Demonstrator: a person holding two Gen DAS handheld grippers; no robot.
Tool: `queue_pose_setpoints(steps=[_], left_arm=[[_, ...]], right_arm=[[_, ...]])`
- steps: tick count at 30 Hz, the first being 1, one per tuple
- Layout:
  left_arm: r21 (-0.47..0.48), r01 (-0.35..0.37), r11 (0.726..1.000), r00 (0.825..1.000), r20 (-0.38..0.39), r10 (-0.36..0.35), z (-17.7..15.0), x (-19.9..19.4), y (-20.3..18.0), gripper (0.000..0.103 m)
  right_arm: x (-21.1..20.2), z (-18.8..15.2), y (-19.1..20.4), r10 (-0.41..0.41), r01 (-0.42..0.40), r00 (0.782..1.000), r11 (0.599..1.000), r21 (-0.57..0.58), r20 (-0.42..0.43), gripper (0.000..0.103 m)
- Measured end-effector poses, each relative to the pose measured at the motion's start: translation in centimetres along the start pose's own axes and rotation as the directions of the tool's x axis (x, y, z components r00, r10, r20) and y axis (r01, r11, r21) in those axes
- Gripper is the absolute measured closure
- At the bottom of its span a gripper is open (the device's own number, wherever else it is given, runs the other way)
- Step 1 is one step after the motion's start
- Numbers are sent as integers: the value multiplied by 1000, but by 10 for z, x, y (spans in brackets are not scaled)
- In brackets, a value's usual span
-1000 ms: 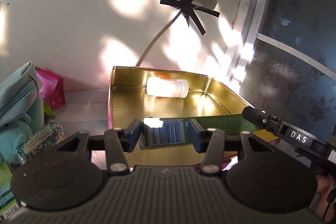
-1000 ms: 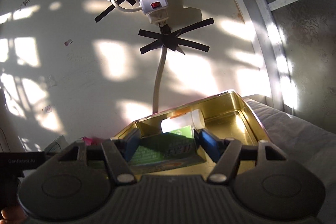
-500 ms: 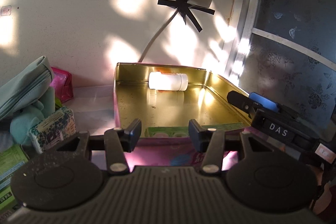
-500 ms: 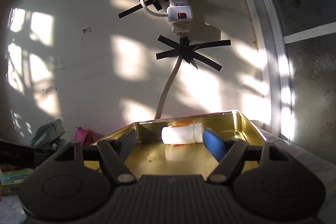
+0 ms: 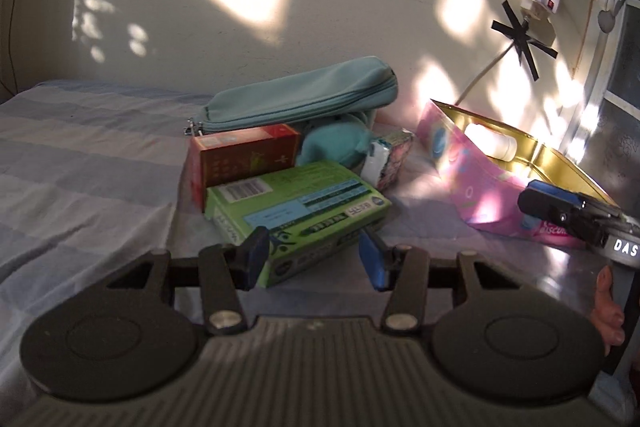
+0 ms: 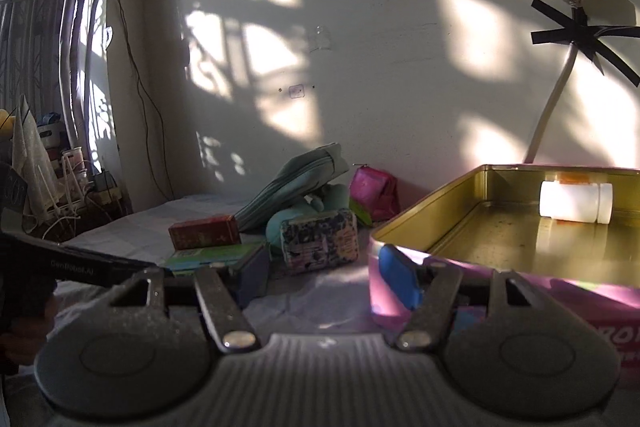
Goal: Organize objects
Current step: 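Grasp the green medicine box with the left gripper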
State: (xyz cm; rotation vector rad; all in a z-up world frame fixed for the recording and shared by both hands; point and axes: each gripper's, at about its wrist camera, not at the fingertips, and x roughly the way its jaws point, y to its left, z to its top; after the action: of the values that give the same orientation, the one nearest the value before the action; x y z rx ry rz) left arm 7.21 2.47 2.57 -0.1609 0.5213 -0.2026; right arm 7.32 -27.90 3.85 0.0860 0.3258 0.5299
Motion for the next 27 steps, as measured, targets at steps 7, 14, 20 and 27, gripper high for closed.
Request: queue_pose_setpoints(steps=[7,14,20,27], left_arm=[[-179,9,984,999,-29,-14,6,4,46,51],[-253,81,964,992,-70,-102,11,29,49,52],[-246,76,966,992,-79,-98,5,29,44,52],[-188,127,974,985,-96,-147,-8,0,35,52]], right_arm=[[62,3,42,140,-141,977,990,3,-163,39],[113,4,50,176,-169,938,984,49,-299,36],[115,1,52,163,-152,932,987,59,-323,45],[61,-12,66,156,-149,933,988,46,-324,46]])
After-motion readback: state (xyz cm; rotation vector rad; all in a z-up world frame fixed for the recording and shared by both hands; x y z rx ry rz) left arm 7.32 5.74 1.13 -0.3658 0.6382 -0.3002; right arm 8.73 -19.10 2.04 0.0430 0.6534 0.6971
